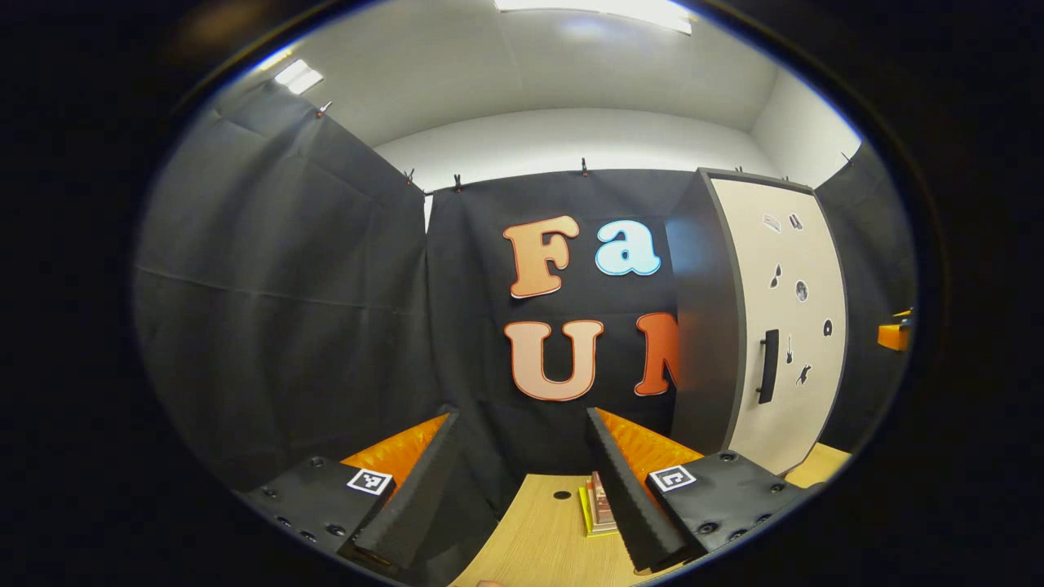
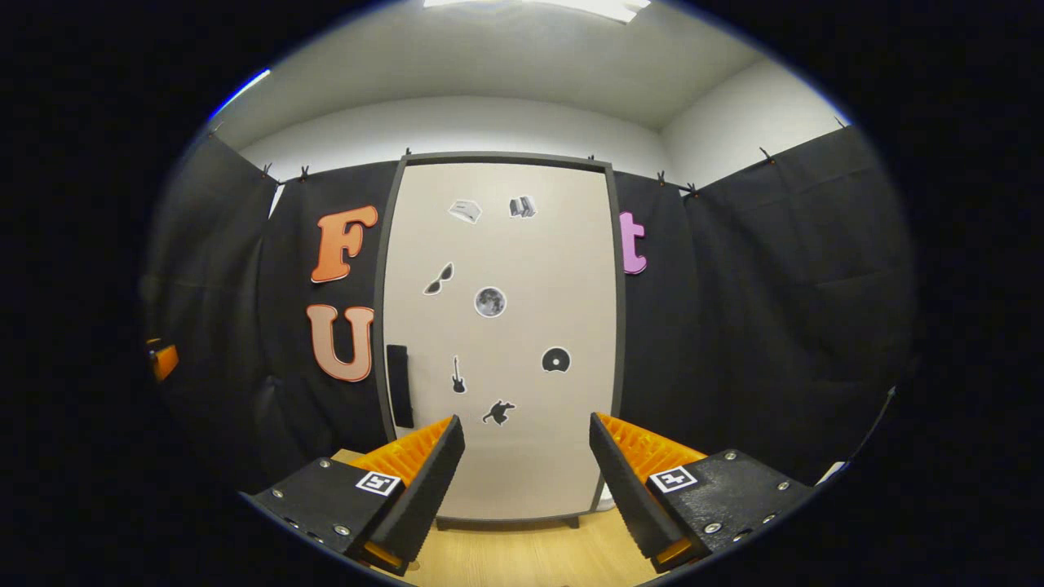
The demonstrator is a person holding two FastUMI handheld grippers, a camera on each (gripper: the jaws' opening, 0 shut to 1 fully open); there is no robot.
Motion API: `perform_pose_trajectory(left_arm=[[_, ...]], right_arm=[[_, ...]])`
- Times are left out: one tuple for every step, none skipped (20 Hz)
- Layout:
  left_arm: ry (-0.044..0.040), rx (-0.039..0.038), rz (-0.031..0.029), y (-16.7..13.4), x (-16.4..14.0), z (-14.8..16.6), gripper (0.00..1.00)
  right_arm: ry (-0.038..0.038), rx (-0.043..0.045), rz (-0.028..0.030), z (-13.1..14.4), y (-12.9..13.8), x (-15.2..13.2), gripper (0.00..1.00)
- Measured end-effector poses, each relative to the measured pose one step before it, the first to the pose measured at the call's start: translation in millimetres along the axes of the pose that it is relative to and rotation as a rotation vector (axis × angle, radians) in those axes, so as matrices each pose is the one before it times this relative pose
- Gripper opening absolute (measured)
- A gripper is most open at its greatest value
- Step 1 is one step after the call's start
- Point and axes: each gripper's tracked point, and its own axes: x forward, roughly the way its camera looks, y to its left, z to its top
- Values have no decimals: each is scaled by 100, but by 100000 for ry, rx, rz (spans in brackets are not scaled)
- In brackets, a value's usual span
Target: Open the cabinet door with the right hand, grasp the bottle in the cabinet with the left hand and place it on the coaster, then close the cabinet door with the right hand.
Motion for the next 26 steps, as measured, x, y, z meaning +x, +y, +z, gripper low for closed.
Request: perform_pose_trajectory(left_arm=[[220,241,645,334,-184,-159,99],[264,205,693,315,-191,-71,98],[293,185,898,321,-189,-89,97],[279,137,1063,432,-88,-170,99],[277,134,854,265,-121,-182,98],[333,77,785,370,-84,-137,97],[308,97,622,231,-154,-183,97],[386,219,751,300,-115,-144,99],[296,332,730,278,-38,-155,99],[155,372,774,386,-145,-74,99],[84,395,854,369,-95,-125,99],[116,353,964,355,-65,-113,97],[223,201,829,311,-141,-169,100],[576,82,758,276,-18,-173,97],[376,-48,773,386,-81,-203,97],[256,-62,661,306,-89,-79,97],[260,89,798,432,-76,-148,97],[21,229,815,336,-49,-47,98],[192,296,1005,353,-108,-115,99],[90,328,948,419,-75,-40,97],[126,321,965,399,-99,-146,99],[64,240,1025,460,-64,-44,99],[173,175,1040,424,-90,-92,100],[303,122,942,401,-145,-133,100],[447,39,732,42,241,-188,100],[371,39,452,-47,-19,-160,100]], right_arm=[[-14,377,1893,-88,881,596,95],[-297,702,1616,-43,1011,545,98],[220,500,1784,-104,929,537,95],[281,200,1628,-133,868,648,95],[456,10,1294,-141,791,613,95],[323,220,1541,-162,900,755,95],[575,1037,1759,-210,948,822,95],[109,1139,1630,-52,898,767,95],[317,429,572,-129,571,982,95],[20,-192,200,-120,510,902,95],[416,-212,68,-154,475,983,95],[181,649,1118,-193,789,1025,95],[449,676,1046,-151,668,1095,95],[752,9,255,-183,467,1040,95],[595,-304,111,-159,468,1029,95],[-366,-847,119,-51,392,1032,95],[362,-591,-330,-151,312,927,95],[845,-187,-324,-277,266,947,95],[1008,194,-348,-326,174,933,95],[1033,415,-492,-465,129,874,95],[784,382,-630,-291,68,865,95],[1192,24,-485,-425,88,791,95],[828,-210,-932,-377,-99,664,94],[1043,-465,-934,-419,-116,608,89],[967,-105,-291,-357,79,465,86],[918,340,247,-317,165,302,80]])
